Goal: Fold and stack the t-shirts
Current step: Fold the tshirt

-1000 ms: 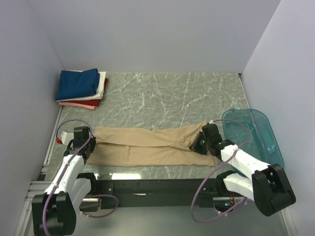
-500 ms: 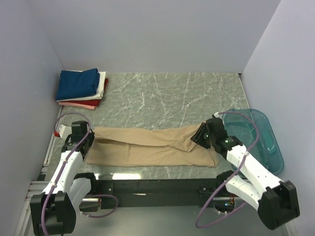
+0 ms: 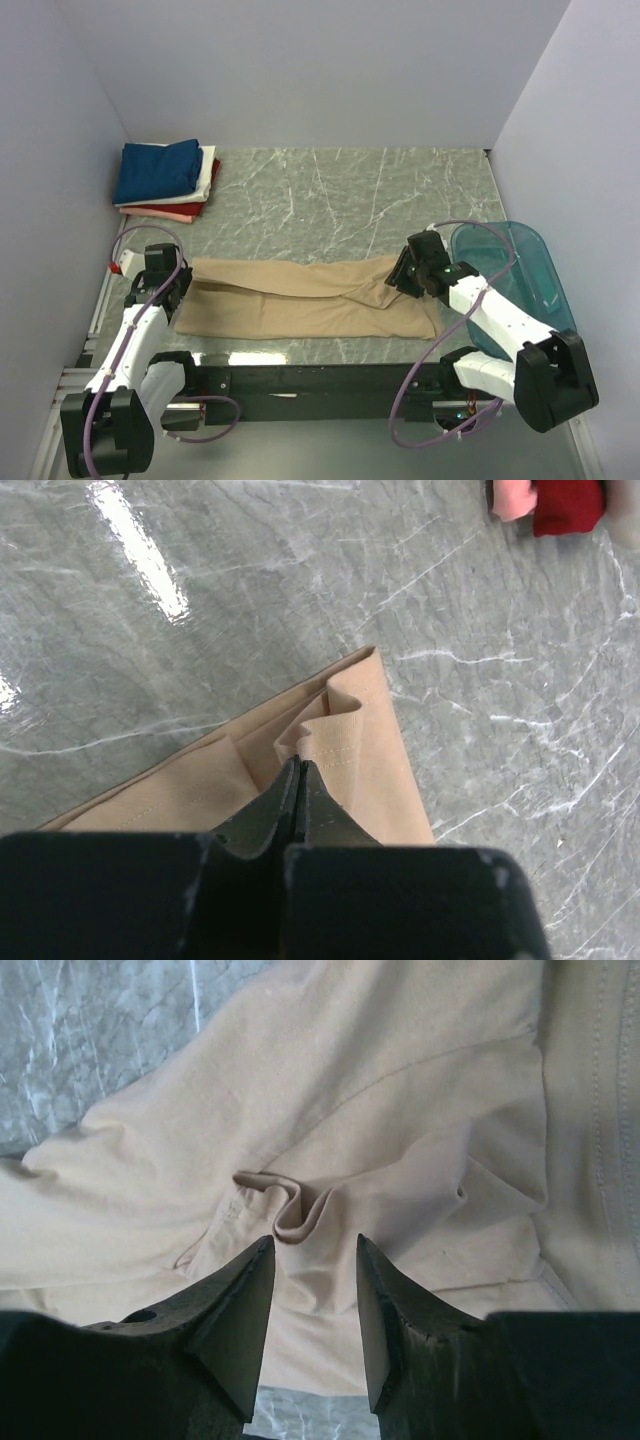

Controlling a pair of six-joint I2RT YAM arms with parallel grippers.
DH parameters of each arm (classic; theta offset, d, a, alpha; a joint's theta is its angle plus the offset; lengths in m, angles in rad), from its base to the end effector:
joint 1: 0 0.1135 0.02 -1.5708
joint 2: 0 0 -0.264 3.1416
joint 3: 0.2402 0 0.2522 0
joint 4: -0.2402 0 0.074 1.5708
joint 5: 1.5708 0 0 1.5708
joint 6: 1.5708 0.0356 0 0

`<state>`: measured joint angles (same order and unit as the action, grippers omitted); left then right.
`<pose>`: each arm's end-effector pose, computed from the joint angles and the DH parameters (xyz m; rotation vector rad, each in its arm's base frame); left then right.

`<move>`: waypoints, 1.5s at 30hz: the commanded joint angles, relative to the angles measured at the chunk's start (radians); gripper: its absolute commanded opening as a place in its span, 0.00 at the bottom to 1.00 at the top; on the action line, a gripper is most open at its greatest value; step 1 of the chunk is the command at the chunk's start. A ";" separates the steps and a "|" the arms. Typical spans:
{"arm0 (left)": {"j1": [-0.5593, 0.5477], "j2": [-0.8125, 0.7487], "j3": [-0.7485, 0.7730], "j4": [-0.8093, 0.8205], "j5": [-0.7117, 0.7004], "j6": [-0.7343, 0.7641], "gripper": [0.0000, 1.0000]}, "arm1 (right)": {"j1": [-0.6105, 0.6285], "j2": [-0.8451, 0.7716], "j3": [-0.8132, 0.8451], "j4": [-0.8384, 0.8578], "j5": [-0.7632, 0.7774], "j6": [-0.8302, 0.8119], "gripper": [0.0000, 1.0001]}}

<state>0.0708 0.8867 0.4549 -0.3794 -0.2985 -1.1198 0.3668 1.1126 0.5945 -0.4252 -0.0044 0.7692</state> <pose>0.1740 0.0228 0.1917 -1.4273 1.8572 -0.1631 0.1961 0.0755 0.1924 0.5134 2.5261 0.4547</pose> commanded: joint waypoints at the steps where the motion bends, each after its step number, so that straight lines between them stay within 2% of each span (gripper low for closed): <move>1: 0.003 -0.005 0.027 0.033 0.007 0.017 0.01 | 0.011 0.030 0.004 0.064 0.007 0.013 0.45; 13: 0.001 0.014 0.031 0.050 0.024 0.018 0.00 | 0.026 0.093 -0.044 0.143 -0.032 0.042 0.43; 15: 0.003 0.018 0.033 0.051 0.024 0.017 0.00 | 0.027 0.093 -0.045 0.144 -0.029 0.044 0.38; 18: 0.001 0.029 0.041 0.054 0.029 0.011 0.00 | 0.027 0.090 -0.047 0.148 -0.026 0.042 0.16; 19: 0.001 0.031 0.045 0.056 0.030 0.005 0.00 | 0.027 0.089 -0.042 0.148 -0.025 0.042 0.05; 20: 0.001 0.038 0.050 0.056 0.030 0.003 0.00 | 0.029 0.087 -0.036 0.144 -0.022 0.041 0.00; 24: 0.001 0.072 0.099 0.079 0.019 -0.011 0.00 | 0.029 0.069 0.025 0.097 0.029 0.021 0.00; 30: 0.001 0.210 0.218 0.109 -0.002 -0.026 0.00 | 0.027 0.078 0.256 -0.013 0.168 -0.042 0.00; 33: 0.001 0.291 0.286 0.126 -0.008 -0.028 0.00 | 0.027 0.131 0.377 -0.043 0.234 -0.091 0.00; 39: 0.001 0.457 0.435 0.134 -0.041 -0.006 0.00 | 0.026 0.338 0.618 -0.081 0.316 -0.169 0.00; 45: 0.001 0.587 0.536 0.137 -0.041 0.028 0.00 | 0.026 0.516 0.772 -0.107 0.397 -0.251 0.00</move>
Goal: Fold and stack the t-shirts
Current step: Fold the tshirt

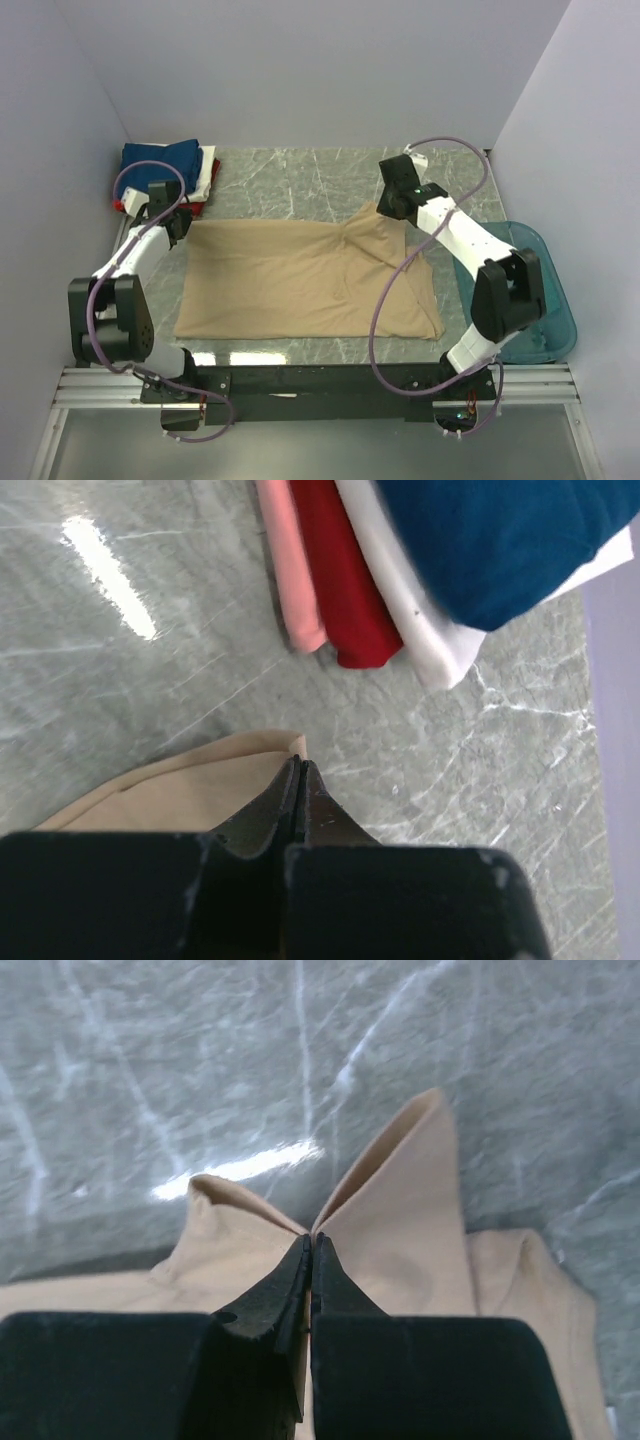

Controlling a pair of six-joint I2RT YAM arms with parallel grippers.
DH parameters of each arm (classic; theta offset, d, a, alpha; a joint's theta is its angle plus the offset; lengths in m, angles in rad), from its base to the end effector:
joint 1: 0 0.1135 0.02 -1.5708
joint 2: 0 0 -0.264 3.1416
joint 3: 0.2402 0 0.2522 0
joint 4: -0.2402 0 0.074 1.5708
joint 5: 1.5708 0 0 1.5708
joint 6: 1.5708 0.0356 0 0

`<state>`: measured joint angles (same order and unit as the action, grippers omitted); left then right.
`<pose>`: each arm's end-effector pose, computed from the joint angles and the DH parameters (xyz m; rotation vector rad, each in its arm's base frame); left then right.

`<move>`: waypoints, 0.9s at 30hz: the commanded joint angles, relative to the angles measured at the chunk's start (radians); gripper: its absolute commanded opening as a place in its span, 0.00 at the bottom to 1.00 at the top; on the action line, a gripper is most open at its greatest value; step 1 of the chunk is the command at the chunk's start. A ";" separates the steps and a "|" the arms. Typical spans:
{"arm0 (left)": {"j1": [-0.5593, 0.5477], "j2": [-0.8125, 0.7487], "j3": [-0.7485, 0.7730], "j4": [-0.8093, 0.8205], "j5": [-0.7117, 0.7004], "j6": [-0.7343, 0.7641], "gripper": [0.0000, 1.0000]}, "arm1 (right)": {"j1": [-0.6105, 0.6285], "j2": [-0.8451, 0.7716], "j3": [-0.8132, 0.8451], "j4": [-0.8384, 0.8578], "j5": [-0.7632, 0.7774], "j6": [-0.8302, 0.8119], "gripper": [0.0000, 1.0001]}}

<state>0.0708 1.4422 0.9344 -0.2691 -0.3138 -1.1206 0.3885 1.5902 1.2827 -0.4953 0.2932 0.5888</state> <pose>0.3047 0.0326 0.2330 -1.4177 1.8195 -0.1684 0.3295 0.1238 0.2827 0.3713 2.3047 0.1382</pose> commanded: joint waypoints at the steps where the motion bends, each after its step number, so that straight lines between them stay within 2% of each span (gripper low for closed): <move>1: 0.001 0.053 0.064 0.028 -0.025 0.028 0.00 | 0.003 0.050 0.099 -0.038 0.134 -0.081 0.00; 10: 0.001 0.106 0.115 0.001 -0.042 0.025 0.00 | 0.004 0.148 0.228 -0.075 0.184 -0.158 0.00; 19: 0.003 0.047 0.060 0.016 -0.024 0.010 0.00 | 0.033 0.056 0.132 -0.106 0.156 -0.093 0.00; 27: 0.015 -0.052 -0.045 0.041 -0.021 0.005 0.00 | 0.073 -0.081 -0.057 -0.098 0.087 -0.023 0.00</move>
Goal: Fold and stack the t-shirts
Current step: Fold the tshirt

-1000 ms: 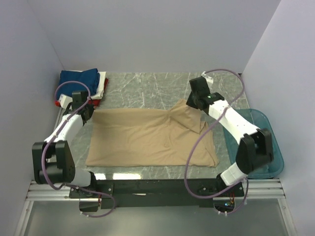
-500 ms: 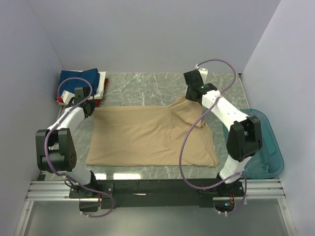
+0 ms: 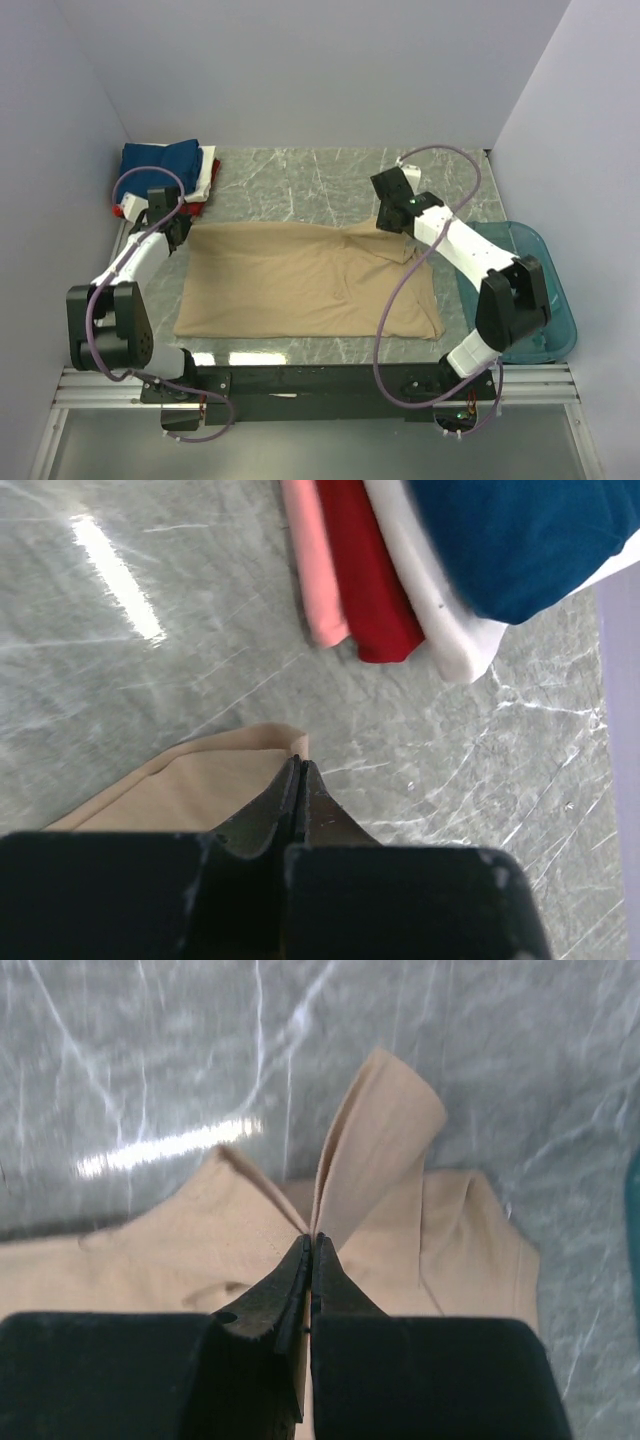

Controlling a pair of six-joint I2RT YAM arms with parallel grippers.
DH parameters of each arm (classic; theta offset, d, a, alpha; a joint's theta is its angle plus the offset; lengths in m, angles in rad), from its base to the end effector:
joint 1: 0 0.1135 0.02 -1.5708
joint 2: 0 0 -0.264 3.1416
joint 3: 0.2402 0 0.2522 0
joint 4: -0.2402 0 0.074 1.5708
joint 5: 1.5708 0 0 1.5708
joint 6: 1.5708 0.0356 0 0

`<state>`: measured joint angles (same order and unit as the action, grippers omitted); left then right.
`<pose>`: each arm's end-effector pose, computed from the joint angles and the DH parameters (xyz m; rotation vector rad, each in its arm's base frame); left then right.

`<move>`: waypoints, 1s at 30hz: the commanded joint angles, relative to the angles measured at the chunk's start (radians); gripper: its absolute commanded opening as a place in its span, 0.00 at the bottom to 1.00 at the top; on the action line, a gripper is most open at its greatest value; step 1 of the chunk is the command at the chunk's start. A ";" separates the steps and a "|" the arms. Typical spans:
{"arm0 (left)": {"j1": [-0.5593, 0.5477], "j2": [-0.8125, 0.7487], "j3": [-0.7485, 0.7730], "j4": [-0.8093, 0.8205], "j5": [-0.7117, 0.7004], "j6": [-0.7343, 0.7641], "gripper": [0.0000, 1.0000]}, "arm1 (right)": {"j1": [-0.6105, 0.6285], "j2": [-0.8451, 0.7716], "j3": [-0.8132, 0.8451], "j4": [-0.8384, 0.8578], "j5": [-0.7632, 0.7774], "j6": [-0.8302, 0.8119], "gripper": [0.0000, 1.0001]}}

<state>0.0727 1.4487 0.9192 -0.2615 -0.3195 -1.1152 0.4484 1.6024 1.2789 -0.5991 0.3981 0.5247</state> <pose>0.3037 0.0333 0.2269 -1.4204 1.8300 -0.1500 0.3161 0.1368 0.2712 0.2532 2.3834 -0.0508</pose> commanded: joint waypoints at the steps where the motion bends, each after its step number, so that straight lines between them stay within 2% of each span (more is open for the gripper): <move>1: 0.018 -0.082 -0.057 0.034 -0.010 0.000 0.00 | 0.015 -0.110 -0.076 0.013 -0.050 0.049 0.00; 8: 0.048 -0.178 -0.193 0.067 0.034 0.002 0.01 | 0.039 -0.255 -0.272 0.082 -0.179 0.113 0.00; 16: 0.061 -0.251 -0.293 0.076 0.063 0.003 0.01 | 0.073 -0.346 -0.452 0.147 -0.231 0.185 0.00; 30: 0.082 -0.317 -0.375 0.036 0.040 -0.021 0.01 | 0.075 -0.424 -0.501 0.137 -0.228 0.210 0.00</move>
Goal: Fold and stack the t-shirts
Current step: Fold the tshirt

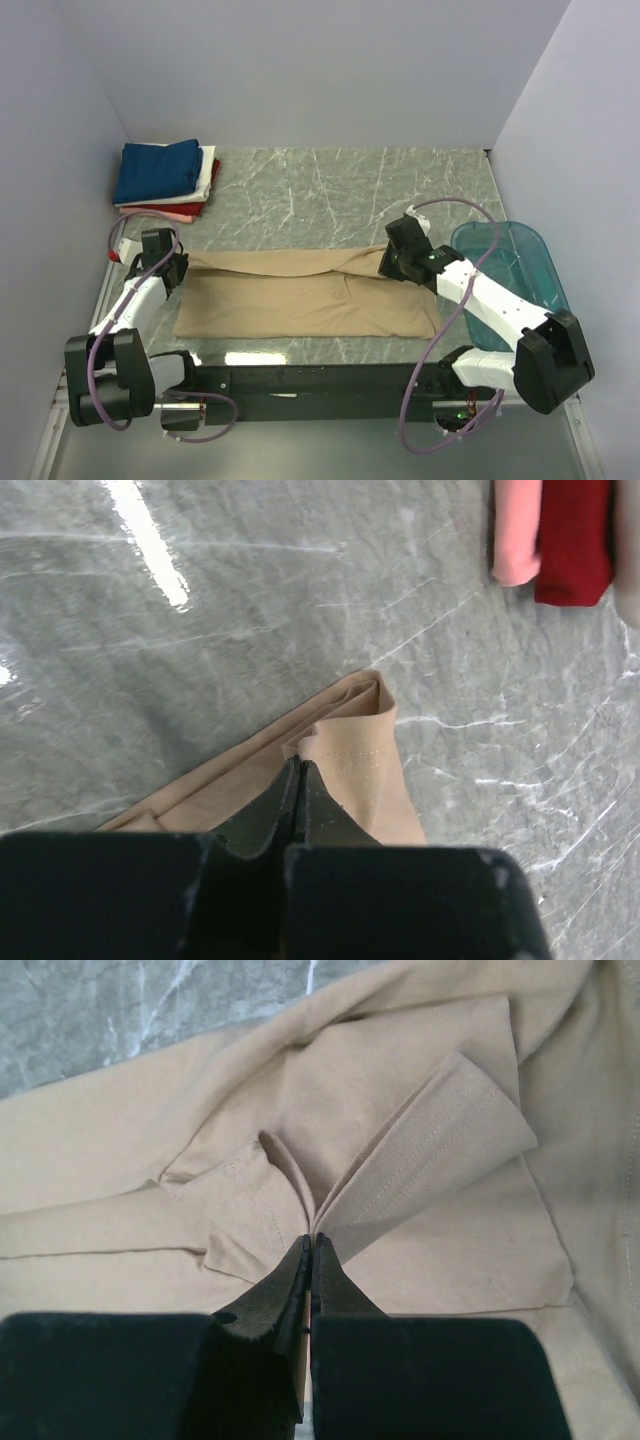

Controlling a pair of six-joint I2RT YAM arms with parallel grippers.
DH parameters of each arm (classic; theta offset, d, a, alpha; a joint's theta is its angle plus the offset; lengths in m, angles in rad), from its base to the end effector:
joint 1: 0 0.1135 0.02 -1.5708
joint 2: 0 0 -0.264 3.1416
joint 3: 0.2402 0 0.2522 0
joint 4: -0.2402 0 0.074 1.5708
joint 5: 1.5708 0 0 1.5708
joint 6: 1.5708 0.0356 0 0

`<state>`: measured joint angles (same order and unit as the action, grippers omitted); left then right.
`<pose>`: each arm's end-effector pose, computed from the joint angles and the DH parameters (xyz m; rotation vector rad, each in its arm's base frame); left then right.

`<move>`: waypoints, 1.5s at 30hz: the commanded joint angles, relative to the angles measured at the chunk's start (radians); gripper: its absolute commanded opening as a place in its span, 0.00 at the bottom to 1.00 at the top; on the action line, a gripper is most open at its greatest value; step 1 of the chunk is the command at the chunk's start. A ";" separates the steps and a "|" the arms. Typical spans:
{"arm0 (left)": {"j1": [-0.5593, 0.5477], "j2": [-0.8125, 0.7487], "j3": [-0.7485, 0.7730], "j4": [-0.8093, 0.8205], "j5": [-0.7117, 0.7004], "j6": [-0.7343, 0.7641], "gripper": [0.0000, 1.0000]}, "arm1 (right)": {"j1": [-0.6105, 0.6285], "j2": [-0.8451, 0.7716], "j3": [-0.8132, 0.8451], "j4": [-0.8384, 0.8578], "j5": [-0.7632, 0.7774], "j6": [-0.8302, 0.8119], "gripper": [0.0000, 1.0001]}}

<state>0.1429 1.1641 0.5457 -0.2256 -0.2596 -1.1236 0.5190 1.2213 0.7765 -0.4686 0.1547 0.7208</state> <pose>0.2184 0.0407 0.1818 -1.5038 1.8489 -0.1522 0.2139 0.1159 0.2239 0.3175 2.4799 0.3376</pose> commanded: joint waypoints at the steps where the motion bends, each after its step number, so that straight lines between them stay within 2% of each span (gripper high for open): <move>1: 0.012 -0.035 0.000 -0.004 -0.023 -0.012 0.01 | 0.004 -0.055 0.004 -0.001 0.023 0.012 0.00; 13: 0.029 -0.076 -0.035 -0.031 -0.027 -0.018 0.01 | 0.006 -0.140 -0.063 -0.025 0.016 0.028 0.00; 21: 0.044 -0.073 -0.079 -0.005 0.002 -0.019 0.01 | 0.006 -0.155 -0.141 0.018 -0.035 0.035 0.01; 23: 0.049 -0.072 -0.079 -0.008 0.013 -0.021 0.07 | 0.006 -0.151 -0.152 0.048 -0.087 0.031 0.10; 24: 0.050 -0.073 -0.079 -0.009 0.017 -0.021 0.09 | 0.004 -0.152 -0.160 0.057 -0.102 0.028 0.21; 27: 0.055 -0.104 -0.075 -0.024 0.028 -0.019 0.35 | 0.006 -0.170 -0.152 0.055 -0.112 0.013 0.39; 28: 0.055 -0.116 -0.073 -0.030 0.029 -0.018 0.49 | 0.004 -0.183 -0.148 0.048 -0.106 0.011 0.43; 31: 0.057 -0.164 -0.058 -0.053 0.028 -0.007 0.72 | 0.006 -0.189 -0.123 0.027 -0.092 -0.004 0.47; 34: 0.058 -0.190 -0.027 -0.067 0.036 0.021 0.75 | 0.004 -0.163 -0.095 0.024 -0.077 -0.020 0.47; 39: 0.055 -0.184 0.008 -0.051 0.097 0.064 0.75 | -0.002 -0.077 -0.017 0.025 -0.012 -0.060 0.47; 45: 0.052 -0.173 0.007 -0.015 0.181 0.097 0.74 | -0.013 0.064 0.004 0.103 -0.067 -0.099 0.47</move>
<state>0.1951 0.9920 0.5217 -0.2783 -0.1406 -1.0664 0.5121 1.2427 0.7521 -0.4202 0.1028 0.6598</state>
